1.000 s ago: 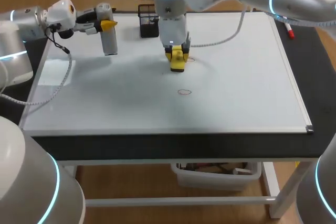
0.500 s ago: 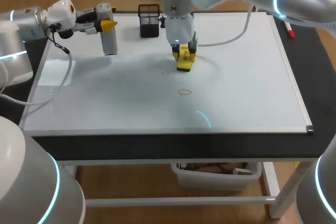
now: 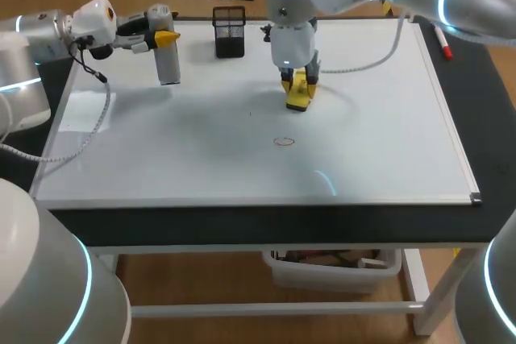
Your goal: Pick up the inspection probe, press it on each red-marked spot on the whiteboard one by one, put down the probe, pick up the eraser, and wipe off all the red marks.
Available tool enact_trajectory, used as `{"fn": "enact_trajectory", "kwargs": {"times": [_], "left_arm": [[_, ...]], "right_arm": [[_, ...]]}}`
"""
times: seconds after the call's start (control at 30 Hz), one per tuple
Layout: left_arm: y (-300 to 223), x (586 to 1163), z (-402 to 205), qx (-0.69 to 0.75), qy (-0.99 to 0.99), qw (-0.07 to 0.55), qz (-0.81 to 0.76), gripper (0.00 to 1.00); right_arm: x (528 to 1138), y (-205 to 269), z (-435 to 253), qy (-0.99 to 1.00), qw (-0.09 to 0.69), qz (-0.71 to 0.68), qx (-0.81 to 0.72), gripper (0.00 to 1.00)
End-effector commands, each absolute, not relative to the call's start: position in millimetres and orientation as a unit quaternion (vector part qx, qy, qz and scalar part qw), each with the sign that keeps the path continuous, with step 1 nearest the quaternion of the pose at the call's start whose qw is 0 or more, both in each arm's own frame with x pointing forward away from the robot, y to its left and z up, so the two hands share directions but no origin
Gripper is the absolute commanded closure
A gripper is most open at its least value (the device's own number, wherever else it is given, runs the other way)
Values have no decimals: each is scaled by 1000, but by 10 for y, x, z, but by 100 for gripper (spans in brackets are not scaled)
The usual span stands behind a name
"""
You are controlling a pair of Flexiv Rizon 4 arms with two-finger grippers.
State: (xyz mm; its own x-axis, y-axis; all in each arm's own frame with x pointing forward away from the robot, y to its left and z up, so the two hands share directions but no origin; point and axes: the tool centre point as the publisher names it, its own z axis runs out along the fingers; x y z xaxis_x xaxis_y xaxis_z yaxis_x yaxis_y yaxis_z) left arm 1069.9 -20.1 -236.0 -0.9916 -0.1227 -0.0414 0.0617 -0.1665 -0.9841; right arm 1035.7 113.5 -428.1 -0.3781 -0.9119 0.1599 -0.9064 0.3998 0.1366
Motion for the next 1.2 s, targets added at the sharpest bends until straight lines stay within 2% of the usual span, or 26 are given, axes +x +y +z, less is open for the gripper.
{"fn": "enact_trajectory", "kwargs": {"times": [0.03,1.2], "left_arm": [[-206,10684,-2347,-25,643,62,-763,100],[-206,10684,-2347,-25,643,62,-763,100]], "right_arm": [[10297,946,-4354,-834,97,-13,543,100],[10524,752,-3747,-854,42,7,519,100]]}}
